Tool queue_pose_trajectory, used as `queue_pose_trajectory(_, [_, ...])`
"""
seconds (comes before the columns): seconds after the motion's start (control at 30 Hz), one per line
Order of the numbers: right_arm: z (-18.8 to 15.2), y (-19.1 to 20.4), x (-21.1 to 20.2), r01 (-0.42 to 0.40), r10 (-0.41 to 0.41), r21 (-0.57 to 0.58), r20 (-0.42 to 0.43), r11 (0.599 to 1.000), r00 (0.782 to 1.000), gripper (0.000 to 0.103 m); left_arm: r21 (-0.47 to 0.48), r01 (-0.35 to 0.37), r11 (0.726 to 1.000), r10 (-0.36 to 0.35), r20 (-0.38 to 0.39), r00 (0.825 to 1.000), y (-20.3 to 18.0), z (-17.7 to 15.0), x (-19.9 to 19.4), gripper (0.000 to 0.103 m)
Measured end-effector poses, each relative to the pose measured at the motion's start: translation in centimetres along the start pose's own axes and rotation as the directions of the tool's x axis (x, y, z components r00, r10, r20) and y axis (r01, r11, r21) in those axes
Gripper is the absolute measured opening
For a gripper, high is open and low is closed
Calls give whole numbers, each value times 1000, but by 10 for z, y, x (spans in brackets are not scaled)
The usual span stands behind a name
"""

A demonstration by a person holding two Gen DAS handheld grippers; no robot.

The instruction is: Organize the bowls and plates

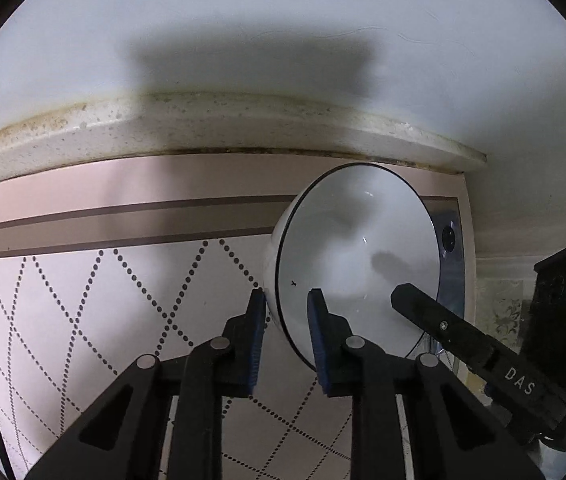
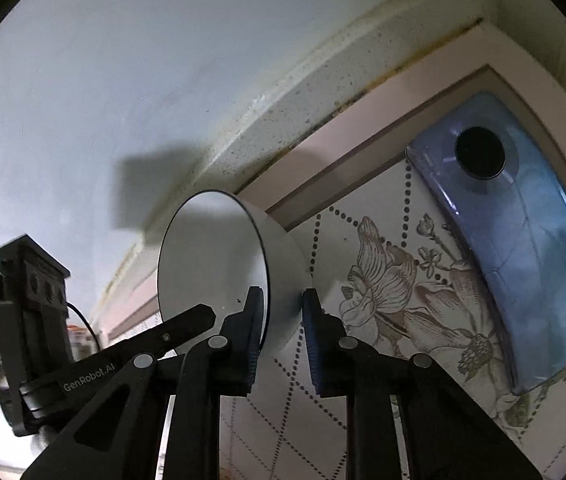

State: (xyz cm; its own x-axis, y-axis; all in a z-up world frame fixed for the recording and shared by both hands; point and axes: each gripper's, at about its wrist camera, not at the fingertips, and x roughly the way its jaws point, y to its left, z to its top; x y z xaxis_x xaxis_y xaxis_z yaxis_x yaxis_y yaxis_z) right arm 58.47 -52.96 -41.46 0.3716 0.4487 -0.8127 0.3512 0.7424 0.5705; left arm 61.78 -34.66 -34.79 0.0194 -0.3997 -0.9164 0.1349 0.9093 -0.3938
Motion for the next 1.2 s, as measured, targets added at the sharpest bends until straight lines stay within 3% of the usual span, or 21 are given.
queue_pose_trajectory(0.2, [-18, 6, -12, -1, 1, -19, 8, 1000, 1000, 22, 39, -2, 999, 1, 29, 1000, -12, -9, -19, 18])
queue_pose_trajectory(0.43, [-44, 22, -48, -19, 21, -49, 28, 999, 999, 22, 110, -4, 994, -4, 69, 998, -34, -41, -64, 18])
queue_pose_trajectory(0.9, [-137, 37, -153, -46, 54, -113, 64, 992, 996, 22, 211, 3, 977, -27, 110, 994, -47, -152, -149, 19])
queue_pose_trajectory(1.2, [-210, 32, -192, -37, 44, -116, 54, 993, 998, 22, 235, 16, 972, -26, 40, 999, -45, -224, -142, 18])
